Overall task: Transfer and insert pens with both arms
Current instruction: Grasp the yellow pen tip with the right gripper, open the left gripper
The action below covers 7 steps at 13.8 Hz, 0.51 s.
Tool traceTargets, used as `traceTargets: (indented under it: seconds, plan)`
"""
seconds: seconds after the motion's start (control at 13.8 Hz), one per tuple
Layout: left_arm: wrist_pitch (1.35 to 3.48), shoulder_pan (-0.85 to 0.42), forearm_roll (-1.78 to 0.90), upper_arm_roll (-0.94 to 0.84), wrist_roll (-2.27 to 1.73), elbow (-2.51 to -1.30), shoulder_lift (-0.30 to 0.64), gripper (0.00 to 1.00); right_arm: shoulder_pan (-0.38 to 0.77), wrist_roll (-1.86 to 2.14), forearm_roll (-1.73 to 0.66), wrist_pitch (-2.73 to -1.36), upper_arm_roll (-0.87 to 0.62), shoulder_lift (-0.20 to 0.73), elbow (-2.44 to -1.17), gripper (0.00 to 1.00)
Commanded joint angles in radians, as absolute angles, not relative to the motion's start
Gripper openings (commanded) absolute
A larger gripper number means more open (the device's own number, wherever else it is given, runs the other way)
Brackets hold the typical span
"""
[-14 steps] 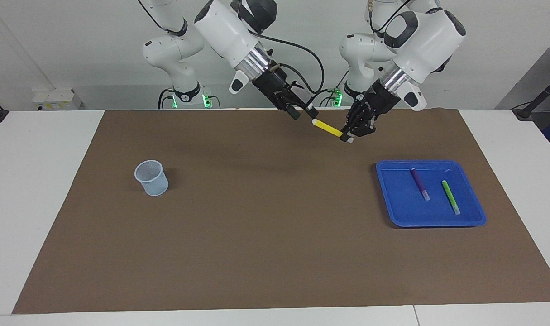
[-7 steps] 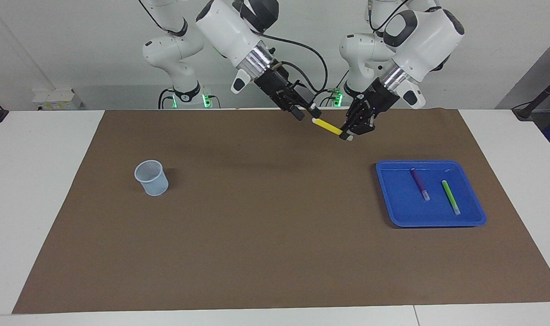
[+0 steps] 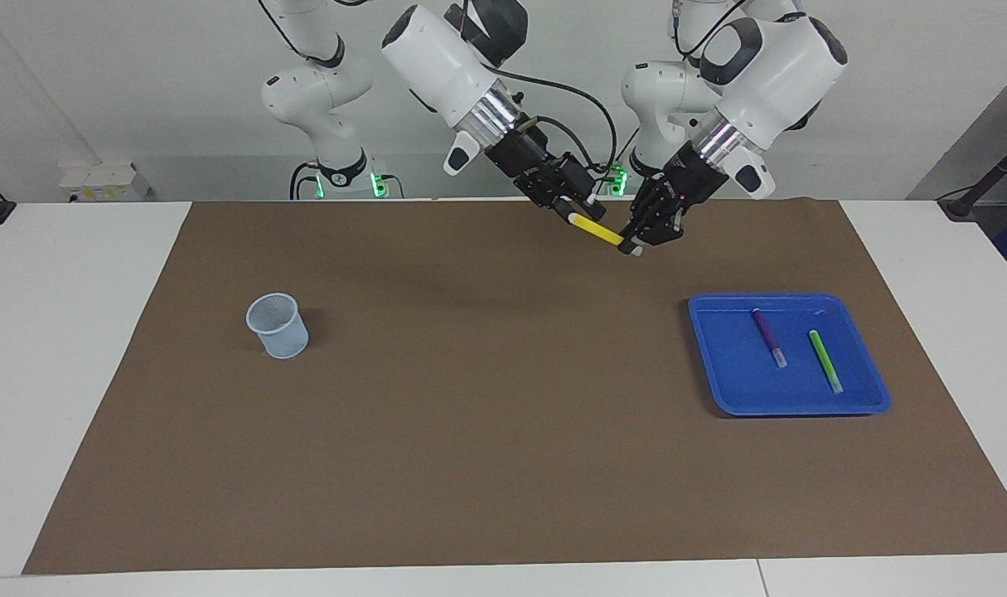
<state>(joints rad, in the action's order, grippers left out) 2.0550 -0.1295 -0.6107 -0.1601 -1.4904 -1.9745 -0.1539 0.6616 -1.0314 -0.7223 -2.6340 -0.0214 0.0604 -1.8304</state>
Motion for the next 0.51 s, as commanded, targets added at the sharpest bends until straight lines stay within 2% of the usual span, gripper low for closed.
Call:
traceTargets:
  seconds: [0.0,0.29,0.43]
  plan:
    - [2.063,-0.150,-0.630,-0.147,-1.505,-2.019,-0.193,0.00,0.658,-1.020,-0.750,-2.646,-0.021,0.080,-1.813,0.51]
    - [2.057,-0.160,-0.630,-0.146,-1.505,-2.020,-0.195,0.00,0.658,-1.012,-0.750,-2.648,-0.021,0.084,-1.813,0.49]
    - [2.057,-0.160,-0.630,-0.146,-1.505,-2.020,-0.195,0.00,0.657,-1.012,-0.750,-2.646,-0.021,0.084,-1.813,0.38]
